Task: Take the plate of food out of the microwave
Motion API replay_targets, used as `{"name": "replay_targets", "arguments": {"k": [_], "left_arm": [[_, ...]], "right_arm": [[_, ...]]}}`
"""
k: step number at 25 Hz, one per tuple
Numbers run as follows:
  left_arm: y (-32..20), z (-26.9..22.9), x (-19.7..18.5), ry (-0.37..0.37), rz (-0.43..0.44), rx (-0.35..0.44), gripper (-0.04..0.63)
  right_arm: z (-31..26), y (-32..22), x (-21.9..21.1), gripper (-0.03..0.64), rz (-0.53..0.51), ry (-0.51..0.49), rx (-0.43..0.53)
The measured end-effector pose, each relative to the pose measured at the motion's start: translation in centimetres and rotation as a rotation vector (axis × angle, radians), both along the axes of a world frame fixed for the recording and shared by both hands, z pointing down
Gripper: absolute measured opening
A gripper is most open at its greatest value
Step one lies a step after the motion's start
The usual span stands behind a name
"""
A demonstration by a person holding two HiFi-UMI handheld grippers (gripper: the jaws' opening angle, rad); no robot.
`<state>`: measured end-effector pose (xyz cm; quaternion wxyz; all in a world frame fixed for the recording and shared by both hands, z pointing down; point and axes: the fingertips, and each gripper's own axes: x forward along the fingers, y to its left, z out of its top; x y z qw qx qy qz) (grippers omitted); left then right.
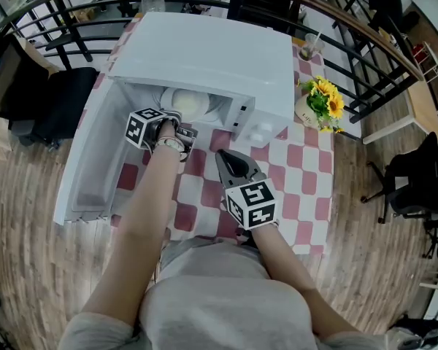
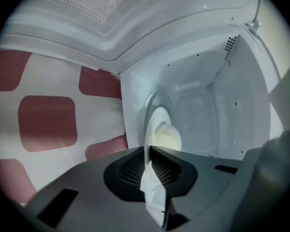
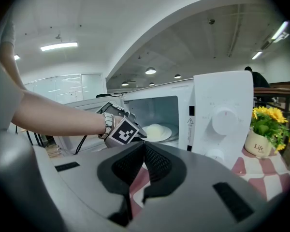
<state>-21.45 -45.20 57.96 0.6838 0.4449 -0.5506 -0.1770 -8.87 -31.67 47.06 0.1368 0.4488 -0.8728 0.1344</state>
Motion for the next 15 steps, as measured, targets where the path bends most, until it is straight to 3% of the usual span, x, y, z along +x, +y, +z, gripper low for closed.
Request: {"name": "replay_targets", "arguments": {"k": [8, 15], "left_arm": [[0.1, -1.4, 0.1, 0.023, -0.004, 0.13, 0.012], [1.6, -1.7, -0.2, 0.04, -0.025, 0.153, 0.012]], "right_arm": [[-0.8, 0.4, 0.2, 0.025, 0.007, -0.012, 0.024], [-2.0, 1.1, 0.3, 0.025, 0.009, -0.02, 0.053]]}}
